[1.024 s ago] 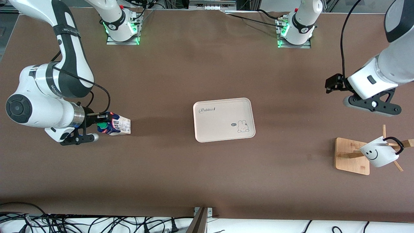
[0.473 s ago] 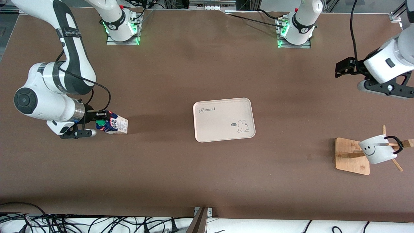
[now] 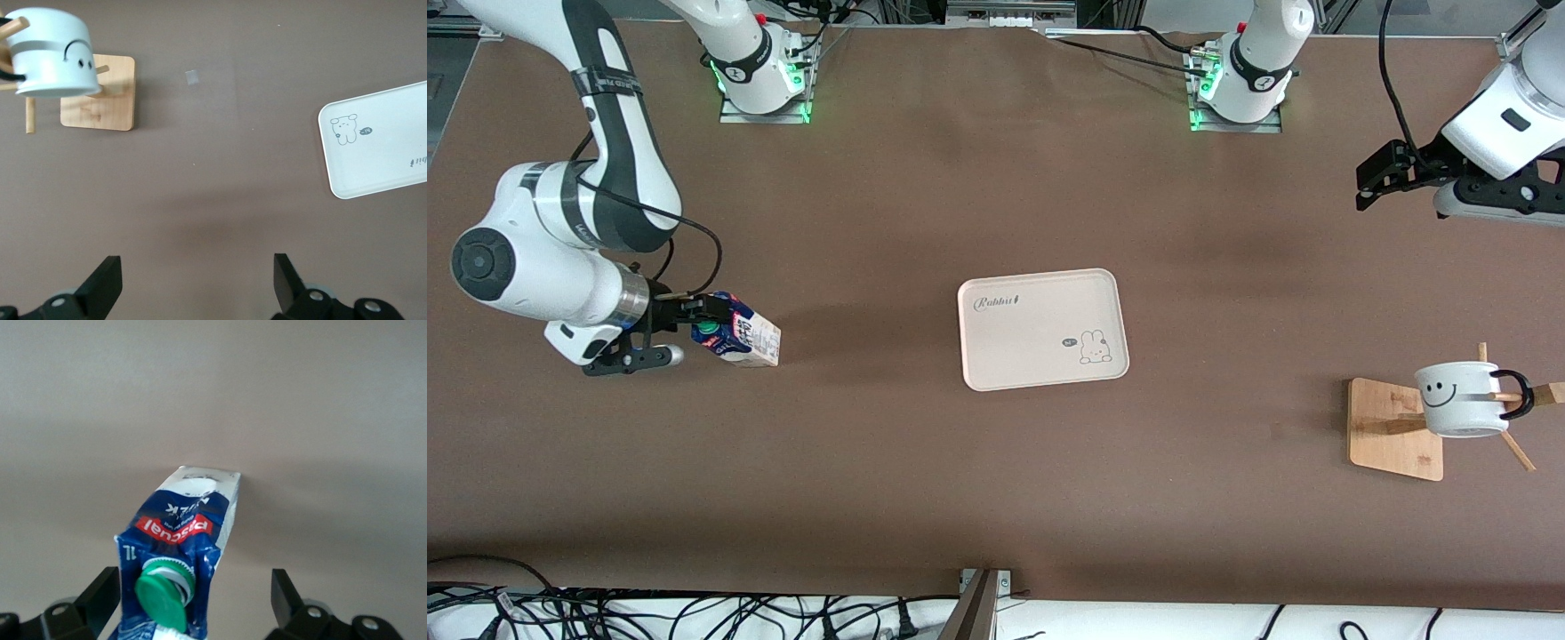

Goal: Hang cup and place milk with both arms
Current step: 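Lower the carton onto the table while the left gripper withdraws, then open the right gripper and draw it back from the carton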

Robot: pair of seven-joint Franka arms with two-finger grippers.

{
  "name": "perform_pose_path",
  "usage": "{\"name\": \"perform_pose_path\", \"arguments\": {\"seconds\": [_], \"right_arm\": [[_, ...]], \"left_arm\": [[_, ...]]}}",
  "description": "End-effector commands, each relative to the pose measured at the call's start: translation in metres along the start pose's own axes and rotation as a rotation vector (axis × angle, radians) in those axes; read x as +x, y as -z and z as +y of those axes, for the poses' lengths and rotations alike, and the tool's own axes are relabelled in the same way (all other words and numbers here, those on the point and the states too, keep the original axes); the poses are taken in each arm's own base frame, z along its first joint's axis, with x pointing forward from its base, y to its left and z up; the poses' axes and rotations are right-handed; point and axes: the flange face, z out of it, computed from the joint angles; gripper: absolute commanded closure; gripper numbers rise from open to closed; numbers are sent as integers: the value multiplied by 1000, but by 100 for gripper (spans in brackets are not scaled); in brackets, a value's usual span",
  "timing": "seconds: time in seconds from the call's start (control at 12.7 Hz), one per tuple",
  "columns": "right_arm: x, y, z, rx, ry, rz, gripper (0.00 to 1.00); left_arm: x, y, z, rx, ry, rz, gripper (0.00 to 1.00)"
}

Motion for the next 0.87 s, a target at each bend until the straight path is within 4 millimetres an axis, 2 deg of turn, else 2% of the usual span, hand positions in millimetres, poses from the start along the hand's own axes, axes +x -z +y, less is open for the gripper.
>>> {"name": "perform_pose_path", "arguments": {"seconds": [0.0,0.16,0.24,0.47,0.71,0.79], "right_arm": [[5,37,5,24,-27,14,0],[4,68,-3,7,-54,23,0],[0,90,-6,-12,-47,23,0],[-34,156,-14,-45,-28,30,0],[-72,201,-19,-54,-20,26,0],[-84,209,-20,-50,-17,26,0]], "left_arm": [[2,0,1,23,18,16,0],[12,2,3,20,15,19,0],[13,0,7,17,11,15,0],[19,-4,11,12,15,13,0],[25,-1,27,10,-12,25,0],[25,0,30,9,-18,27,0]]}}
